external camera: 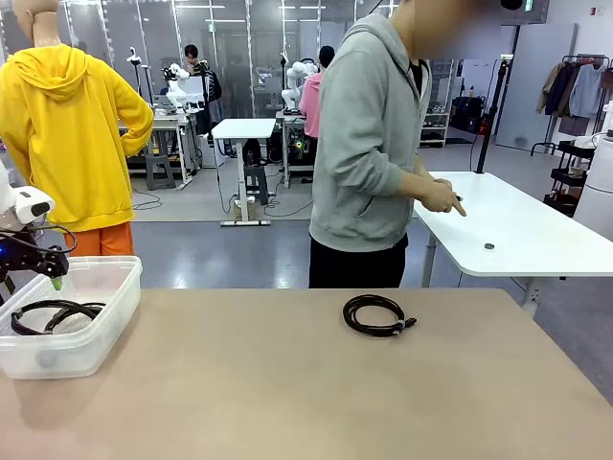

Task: Organize and store the cables.
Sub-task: Place the Power Cable into the Organizing box.

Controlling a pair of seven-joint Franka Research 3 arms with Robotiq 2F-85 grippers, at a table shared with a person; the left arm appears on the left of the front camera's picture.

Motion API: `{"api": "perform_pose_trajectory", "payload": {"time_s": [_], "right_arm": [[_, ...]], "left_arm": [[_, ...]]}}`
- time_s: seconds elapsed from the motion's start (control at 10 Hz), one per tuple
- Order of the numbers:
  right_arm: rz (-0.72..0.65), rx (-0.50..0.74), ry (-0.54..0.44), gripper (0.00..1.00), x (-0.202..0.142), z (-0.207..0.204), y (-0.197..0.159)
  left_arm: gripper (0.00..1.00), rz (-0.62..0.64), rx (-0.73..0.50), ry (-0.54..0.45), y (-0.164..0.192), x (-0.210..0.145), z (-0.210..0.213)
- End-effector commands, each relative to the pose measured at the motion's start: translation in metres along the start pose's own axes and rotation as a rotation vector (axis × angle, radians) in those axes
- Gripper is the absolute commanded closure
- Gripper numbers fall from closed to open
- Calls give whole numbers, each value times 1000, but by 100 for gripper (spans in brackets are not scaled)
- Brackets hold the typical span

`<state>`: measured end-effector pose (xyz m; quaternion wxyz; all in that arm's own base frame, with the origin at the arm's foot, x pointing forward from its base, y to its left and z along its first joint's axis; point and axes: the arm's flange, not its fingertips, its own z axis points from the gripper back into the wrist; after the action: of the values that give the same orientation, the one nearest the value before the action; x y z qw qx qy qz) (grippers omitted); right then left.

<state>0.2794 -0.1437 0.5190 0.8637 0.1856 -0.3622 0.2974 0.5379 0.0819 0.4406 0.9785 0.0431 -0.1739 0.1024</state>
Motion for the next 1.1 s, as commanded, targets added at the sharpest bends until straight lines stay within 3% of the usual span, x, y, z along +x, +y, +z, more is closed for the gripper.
{"api": "perform_pose_trajectory", "payload": {"time_s": [0.0,1.0], "right_arm": [[15,9,-7,0,-1,1,0],[15,9,-7,0,-1,1,0]], "left_arm": [[0,25,45,-32,-7,-13,5],[0,11,16,-7,-2,-5,5]]}}
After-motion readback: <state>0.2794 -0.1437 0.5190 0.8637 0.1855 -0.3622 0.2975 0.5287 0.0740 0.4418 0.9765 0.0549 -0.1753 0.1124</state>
